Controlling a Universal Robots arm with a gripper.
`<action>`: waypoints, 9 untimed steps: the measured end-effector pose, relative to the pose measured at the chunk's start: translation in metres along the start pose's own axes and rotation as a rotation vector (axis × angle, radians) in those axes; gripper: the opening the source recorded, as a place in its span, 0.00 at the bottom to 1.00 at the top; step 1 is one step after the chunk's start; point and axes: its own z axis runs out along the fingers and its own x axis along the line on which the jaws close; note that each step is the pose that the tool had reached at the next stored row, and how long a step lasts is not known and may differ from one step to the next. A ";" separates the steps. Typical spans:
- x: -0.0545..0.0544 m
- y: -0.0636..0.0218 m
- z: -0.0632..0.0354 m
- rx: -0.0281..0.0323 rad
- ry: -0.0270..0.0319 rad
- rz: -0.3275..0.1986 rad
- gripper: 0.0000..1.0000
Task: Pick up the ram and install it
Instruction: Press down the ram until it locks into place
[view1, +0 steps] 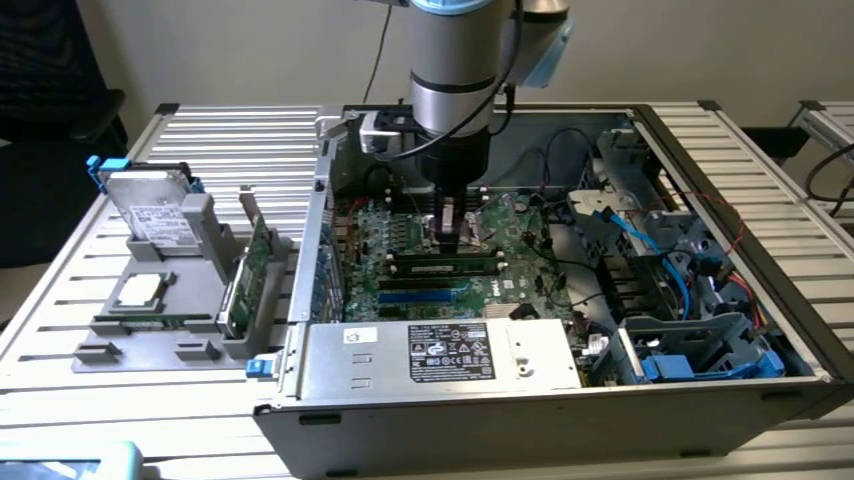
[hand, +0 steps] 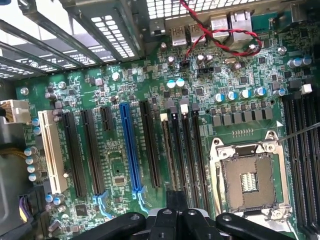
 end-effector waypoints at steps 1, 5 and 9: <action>0.000 0.0000 0.0000 -0.0004 0.0008 0.012 0.11; 0.000 0.0000 0.0000 -0.0021 0.0036 0.062 0.11; 0.000 0.0000 0.0000 -0.0039 0.0061 0.114 0.11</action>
